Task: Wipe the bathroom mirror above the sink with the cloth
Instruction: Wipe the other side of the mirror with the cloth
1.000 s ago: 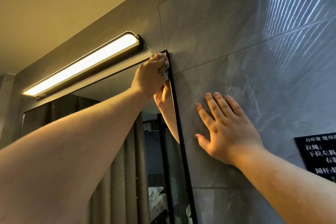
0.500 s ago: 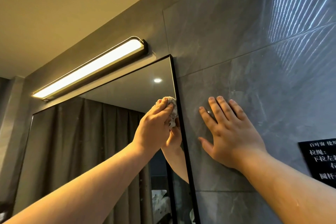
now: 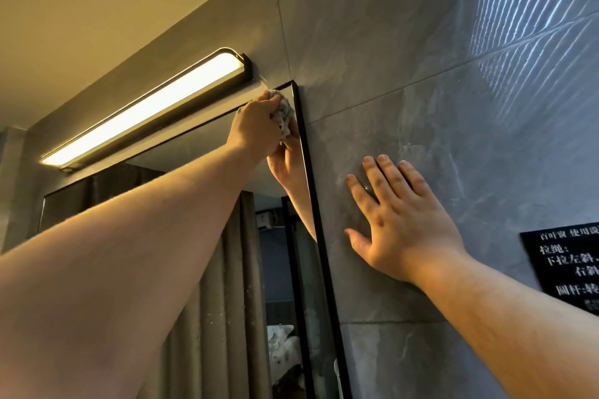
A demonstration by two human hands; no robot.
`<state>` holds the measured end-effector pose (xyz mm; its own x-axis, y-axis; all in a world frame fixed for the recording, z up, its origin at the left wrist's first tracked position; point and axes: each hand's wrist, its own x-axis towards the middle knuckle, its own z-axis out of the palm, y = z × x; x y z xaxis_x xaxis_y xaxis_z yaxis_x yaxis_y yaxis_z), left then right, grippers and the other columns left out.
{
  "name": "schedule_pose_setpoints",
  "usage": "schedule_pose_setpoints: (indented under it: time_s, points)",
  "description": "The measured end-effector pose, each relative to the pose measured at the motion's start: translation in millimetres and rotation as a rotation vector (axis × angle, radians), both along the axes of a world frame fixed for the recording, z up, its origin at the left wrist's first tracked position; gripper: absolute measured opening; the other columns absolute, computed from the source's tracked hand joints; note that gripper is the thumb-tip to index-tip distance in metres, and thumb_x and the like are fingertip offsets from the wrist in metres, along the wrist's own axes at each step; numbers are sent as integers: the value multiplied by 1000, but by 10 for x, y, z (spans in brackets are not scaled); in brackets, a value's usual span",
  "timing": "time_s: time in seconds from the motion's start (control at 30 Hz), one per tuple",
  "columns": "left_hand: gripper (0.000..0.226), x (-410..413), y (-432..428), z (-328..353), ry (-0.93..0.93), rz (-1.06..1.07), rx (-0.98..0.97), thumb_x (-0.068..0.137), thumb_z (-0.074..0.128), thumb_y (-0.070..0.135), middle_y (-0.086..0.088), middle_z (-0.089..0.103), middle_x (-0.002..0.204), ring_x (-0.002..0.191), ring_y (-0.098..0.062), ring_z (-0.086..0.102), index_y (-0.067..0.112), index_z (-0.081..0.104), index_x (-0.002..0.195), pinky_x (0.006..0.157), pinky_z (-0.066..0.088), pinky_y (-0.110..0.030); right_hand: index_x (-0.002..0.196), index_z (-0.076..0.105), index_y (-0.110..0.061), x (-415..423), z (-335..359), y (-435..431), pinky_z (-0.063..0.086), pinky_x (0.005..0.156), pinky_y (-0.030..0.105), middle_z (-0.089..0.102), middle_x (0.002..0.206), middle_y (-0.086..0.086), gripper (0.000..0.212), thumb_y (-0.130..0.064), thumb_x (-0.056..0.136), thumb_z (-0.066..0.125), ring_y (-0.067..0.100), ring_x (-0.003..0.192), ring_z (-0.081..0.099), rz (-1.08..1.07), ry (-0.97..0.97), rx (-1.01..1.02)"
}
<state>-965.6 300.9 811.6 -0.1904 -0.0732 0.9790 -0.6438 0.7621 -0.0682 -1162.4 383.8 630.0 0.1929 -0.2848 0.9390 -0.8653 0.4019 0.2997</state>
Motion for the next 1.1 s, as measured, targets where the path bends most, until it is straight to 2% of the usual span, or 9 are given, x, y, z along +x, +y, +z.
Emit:
schedule_pose_setpoints:
  time_s: [0.13, 0.23, 0.37, 0.47, 0.53, 0.63, 0.73, 0.87, 1.1]
  points:
    - [45, 8, -53, -101, 8, 6, -41, 94, 50, 9, -6, 48, 144, 134, -24, 43, 17, 51, 138, 112, 34, -34, 149, 40, -11, 6, 0, 2, 20, 119, 53, 33, 156, 22, 80, -62, 88, 35, 37, 146, 29, 6, -1, -10]
    - [42, -13, -100, -226, 11, 109, -150, 96, 52, 11, -5, 55, 138, 128, -23, 50, 17, 53, 137, 110, 39, -31, 149, 39, -11, 9, -6, 10, 20, 119, 53, 32, 156, 22, 80, -62, 88, 34, 37, 147, 28, 6, -2, -3]
    - [38, -5, -171, -504, 10, 13, -191, 96, 52, 9, -3, 52, 142, 133, -22, 46, 16, 57, 133, 113, 34, -29, 149, 40, -10, 16, -3, 10, 20, 119, 53, 32, 156, 22, 81, -62, 87, 35, 37, 147, 28, 9, -8, -1]
    - [37, -9, -198, -807, 16, -56, -208, 95, 53, 7, -1, 51, 142, 135, -17, 43, 15, 59, 131, 111, 24, -11, 150, 39, -11, 16, -3, 18, 18, 120, 53, 32, 157, 22, 81, -62, 87, 34, 38, 147, 28, 1, -6, 4]
    - [36, -12, -182, -1013, 1, -89, -227, 93, 56, 4, -5, 53, 140, 135, -15, 42, 10, 61, 128, 111, 19, -7, 150, 40, -11, 22, -2, 22, 18, 120, 53, 32, 156, 22, 81, -62, 87, 33, 38, 146, 27, -4, -3, 4]
    - [33, -20, -166, -1351, -40, -148, -282, 88, 60, -1, -13, 58, 132, 130, -10, 43, 2, 65, 121, 113, 21, -10, 150, 40, -11, 14, 6, 15, 18, 119, 53, 32, 157, 22, 82, -63, 87, 32, 38, 147, 27, -8, -5, 6]
    - [36, -18, -185, -1538, -60, -205, -254, 88, 58, 0, -13, 56, 134, 131, 8, 33, -1, 62, 123, 112, 19, -9, 150, 38, -12, 10, 9, 6, 20, 119, 54, 31, 157, 22, 82, -64, 88, 30, 37, 147, 26, -7, -8, 9]
    - [34, 4, -287, -1439, -130, -118, -325, 85, 61, 4, -14, 61, 130, 127, -24, 52, 3, 66, 118, 108, 39, -38, 151, 37, -12, 7, 8, 11, 21, 119, 55, 30, 158, 22, 82, -64, 89, 30, 38, 148, 26, -13, -5, 17]
    - [39, -21, -304, -875, -88, -65, -220, 92, 58, 7, -11, 51, 142, 136, -23, 43, 8, 59, 130, 114, 36, -40, 149, 40, -11, 22, 3, 25, 22, 119, 55, 33, 156, 23, 82, -63, 87, 33, 39, 146, 28, -10, -5, 8]
